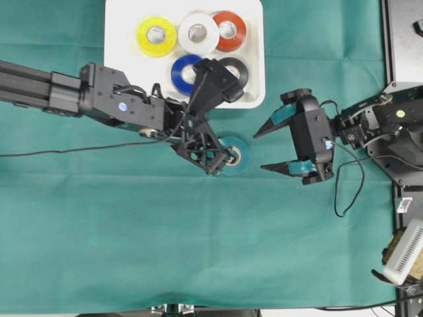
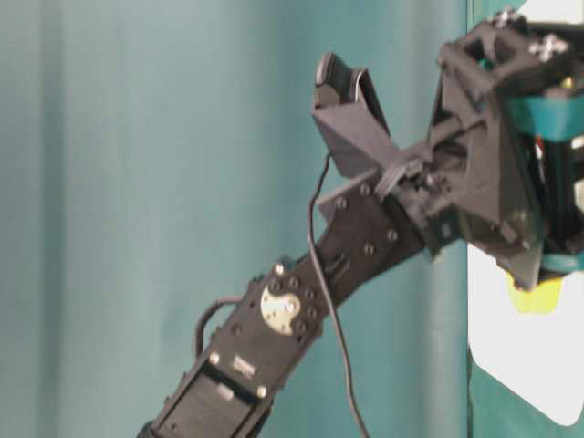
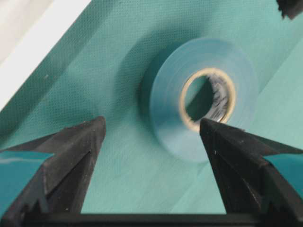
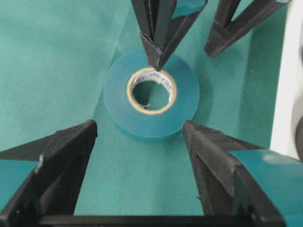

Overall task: Put the tape alternately from left to right into the white case.
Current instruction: 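Reach the left gripper across to the teal tape roll, then grasp the teal roll by its rim with the left gripper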

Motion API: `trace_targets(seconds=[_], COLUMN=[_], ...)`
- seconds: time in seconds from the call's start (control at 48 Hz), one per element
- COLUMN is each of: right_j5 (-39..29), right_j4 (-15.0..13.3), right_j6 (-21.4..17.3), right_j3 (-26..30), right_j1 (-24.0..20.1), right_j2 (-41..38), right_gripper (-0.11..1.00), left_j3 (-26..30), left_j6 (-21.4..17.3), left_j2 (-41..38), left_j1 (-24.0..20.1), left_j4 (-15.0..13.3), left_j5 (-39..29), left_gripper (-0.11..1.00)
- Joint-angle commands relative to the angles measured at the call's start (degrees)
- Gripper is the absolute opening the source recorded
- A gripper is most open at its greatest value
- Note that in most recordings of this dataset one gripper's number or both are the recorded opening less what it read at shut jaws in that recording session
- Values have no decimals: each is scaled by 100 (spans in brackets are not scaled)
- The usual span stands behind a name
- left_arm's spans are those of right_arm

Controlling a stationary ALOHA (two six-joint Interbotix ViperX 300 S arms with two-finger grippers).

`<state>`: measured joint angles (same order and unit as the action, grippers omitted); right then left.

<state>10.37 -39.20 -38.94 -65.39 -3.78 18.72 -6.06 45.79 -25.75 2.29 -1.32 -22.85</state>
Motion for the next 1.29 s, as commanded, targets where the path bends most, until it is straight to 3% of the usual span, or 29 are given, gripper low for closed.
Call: trace_targets(seconds=[0.0,0.396,0.833,0.958,1.167,1.271], right_j5=[88,88,88,88,88,97], right_j4=[9,9,9,9,9,9], right_j6=[9,9,0,0,9,0], right_j3=[0,-88,-149,-158,-167,-167], right_j1=[-18,-18,-18,-18,-18,-18], right_j2=[70,70,132,176,229,220], right_gripper=[77,77,77,77,77,77], left_j3=[360,1125,1160,1160,1160,1151], left_j6=[62,70,70,70,70,53], left_j2=[62,-343,-360,-343,-316,-316], left_j1=[-35,-35,-53,-53,-44,-26], left_j4=[9,26,44,44,44,44], left_j5=[-26,-1116,-1362,-1371,-1371,-1362], left_gripper=[84,83,81,67,12,-2])
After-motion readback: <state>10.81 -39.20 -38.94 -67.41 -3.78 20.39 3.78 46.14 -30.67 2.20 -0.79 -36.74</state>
